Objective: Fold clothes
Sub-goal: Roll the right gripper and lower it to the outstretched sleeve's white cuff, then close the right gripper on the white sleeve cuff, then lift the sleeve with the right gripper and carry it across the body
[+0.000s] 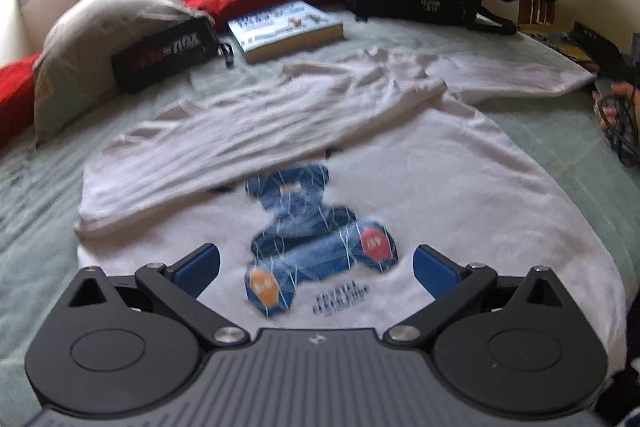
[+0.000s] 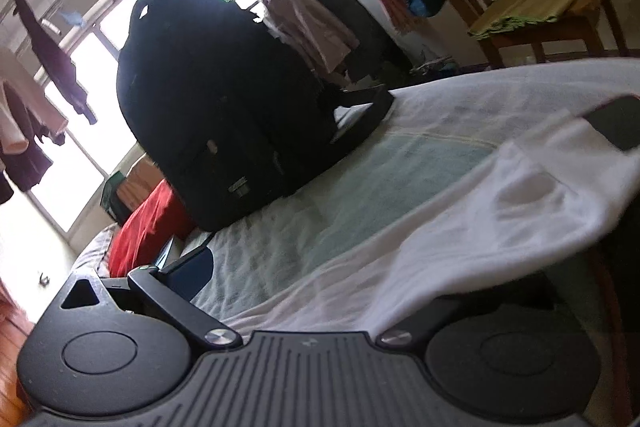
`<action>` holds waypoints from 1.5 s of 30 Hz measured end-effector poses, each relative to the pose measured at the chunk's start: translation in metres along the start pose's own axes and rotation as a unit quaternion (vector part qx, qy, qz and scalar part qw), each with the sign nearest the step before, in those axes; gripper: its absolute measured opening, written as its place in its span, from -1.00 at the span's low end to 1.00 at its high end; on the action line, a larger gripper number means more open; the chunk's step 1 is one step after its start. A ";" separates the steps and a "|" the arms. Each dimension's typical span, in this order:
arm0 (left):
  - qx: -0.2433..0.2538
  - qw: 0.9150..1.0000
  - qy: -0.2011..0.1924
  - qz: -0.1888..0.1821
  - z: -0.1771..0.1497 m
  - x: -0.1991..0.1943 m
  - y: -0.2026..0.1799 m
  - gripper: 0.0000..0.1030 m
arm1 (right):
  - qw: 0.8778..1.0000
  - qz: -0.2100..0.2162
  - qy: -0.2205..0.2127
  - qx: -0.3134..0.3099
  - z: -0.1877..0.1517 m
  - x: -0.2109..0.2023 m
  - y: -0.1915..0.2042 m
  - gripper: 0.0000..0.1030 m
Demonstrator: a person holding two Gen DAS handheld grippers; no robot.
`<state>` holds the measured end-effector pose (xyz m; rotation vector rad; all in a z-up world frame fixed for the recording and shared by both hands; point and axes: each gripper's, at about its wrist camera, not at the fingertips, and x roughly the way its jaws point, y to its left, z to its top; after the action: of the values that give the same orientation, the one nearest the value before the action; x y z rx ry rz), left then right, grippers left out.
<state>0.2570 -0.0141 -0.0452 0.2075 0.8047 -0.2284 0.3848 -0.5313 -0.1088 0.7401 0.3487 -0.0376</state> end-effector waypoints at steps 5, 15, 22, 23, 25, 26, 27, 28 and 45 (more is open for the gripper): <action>0.002 1.000 -0.004 0.000 -0.012 -0.012 0.001 0.98 | 0.999 0.019 0.011 -0.043 0.014 0.000 0.033 1.00; -0.005 1.000 -0.014 0.004 -0.025 -0.032 0.003 0.98 | 0.995 0.020 0.043 -0.085 0.007 -0.002 0.096 1.00; -0.005 1.000 -0.028 -0.011 -0.033 -0.054 0.008 0.98 | 0.993 0.019 0.064 -0.101 -0.010 0.001 0.143 1.00; -0.005 1.000 -0.029 -0.011 -0.034 -0.056 0.009 0.98 | 0.992 0.021 0.066 -0.101 -0.013 0.002 0.150 1.00; -0.003 1.000 -0.029 -0.011 -0.038 -0.060 0.011 0.98 | 0.992 0.028 0.072 -0.102 -0.020 0.007 0.163 1.00; -0.004 1.000 -0.028 -0.011 -0.040 -0.062 0.013 0.98 | 0.991 0.030 0.075 -0.103 -0.023 0.008 0.169 1.00; -0.005 1.000 -0.027 -0.011 -0.041 -0.063 0.015 0.98 | 0.991 0.033 0.078 -0.106 -0.027 0.011 0.176 1.00; -0.007 1.000 -0.027 -0.011 -0.043 -0.065 0.017 0.98 | 0.990 0.034 0.080 -0.110 -0.031 0.012 0.183 1.00; -0.031 0.999 -0.006 -0.027 -0.068 -0.078 0.047 0.98 | 0.976 0.086 0.121 -0.158 -0.094 0.042 0.281 1.00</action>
<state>0.1711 0.0590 -0.0294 0.1272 0.8050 -0.2546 0.4400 -0.2565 -0.0027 0.4560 0.5088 0.2691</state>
